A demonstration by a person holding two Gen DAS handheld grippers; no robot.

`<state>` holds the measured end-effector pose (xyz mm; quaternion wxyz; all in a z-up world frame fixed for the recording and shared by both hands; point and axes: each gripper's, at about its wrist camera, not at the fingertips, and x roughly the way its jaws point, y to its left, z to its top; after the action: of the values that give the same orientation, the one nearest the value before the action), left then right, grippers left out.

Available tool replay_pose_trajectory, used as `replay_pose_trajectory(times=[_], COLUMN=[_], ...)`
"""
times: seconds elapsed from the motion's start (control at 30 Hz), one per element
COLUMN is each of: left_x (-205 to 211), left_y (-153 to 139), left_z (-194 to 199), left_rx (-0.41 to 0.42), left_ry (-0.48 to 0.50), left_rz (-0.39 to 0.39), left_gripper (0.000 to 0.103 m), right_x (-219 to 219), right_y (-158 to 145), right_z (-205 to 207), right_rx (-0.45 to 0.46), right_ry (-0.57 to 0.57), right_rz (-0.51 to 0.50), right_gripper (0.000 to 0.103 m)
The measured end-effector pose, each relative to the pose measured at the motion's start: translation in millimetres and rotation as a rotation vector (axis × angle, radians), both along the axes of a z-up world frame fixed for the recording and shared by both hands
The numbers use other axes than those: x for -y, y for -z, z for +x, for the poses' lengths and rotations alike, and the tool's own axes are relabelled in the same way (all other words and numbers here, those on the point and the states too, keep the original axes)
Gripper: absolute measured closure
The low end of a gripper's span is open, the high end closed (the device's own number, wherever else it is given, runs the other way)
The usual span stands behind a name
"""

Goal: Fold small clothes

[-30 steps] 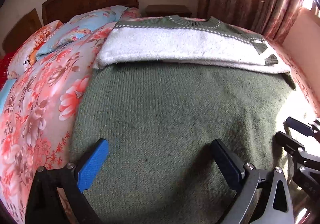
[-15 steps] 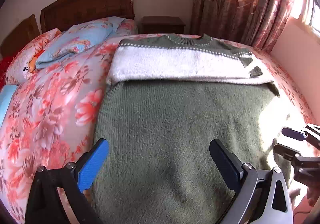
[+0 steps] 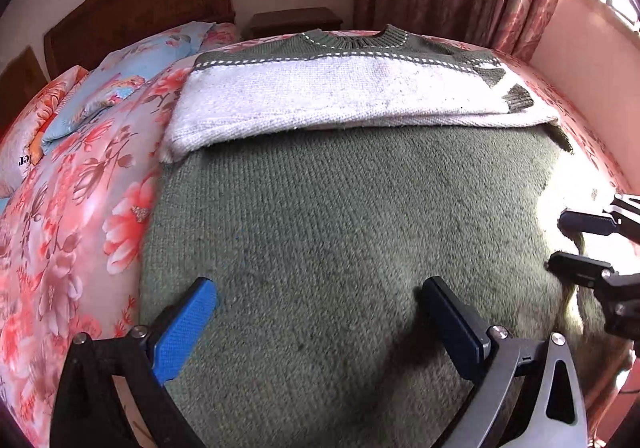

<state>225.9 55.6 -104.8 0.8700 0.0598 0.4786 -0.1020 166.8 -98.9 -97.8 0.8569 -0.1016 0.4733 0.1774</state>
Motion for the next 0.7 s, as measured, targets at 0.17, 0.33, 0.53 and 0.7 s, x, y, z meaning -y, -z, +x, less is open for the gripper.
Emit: replay_pose_trajectory(times=[0.17,0.33,0.53,0.7], left_x=[-15.4,21.4,20.1,-19.0], left_y=[-13.1,-32.6,-0.4,-2.7], left_z=[-8.6,13.5,-1.4,-41.3], left_rx=[-0.009,0.011,-0.009,-0.043], left_ry=[-0.036,0.012,0.087,0.16], left_rz=[-0.016,-0.095,-0.005,0.012], left_gripper=[0.0,0.0,0.0,0.0], right_x=[-1.5,-41.1,-43.9,-0.1], right_y=[-8.5,-18.1,-0.4,-2.5], right_z=[-8.0,19.5,2.6,-41.7], right_rx=[-0.055,-0.038,-0.031,-0.067], right_ry=[-0.011,-0.055,-0.12,-0.179], right_rz=[-0.055,0.072,-0.015,-0.029], right_gripper=[0.058,0.058,0.058,0.057])
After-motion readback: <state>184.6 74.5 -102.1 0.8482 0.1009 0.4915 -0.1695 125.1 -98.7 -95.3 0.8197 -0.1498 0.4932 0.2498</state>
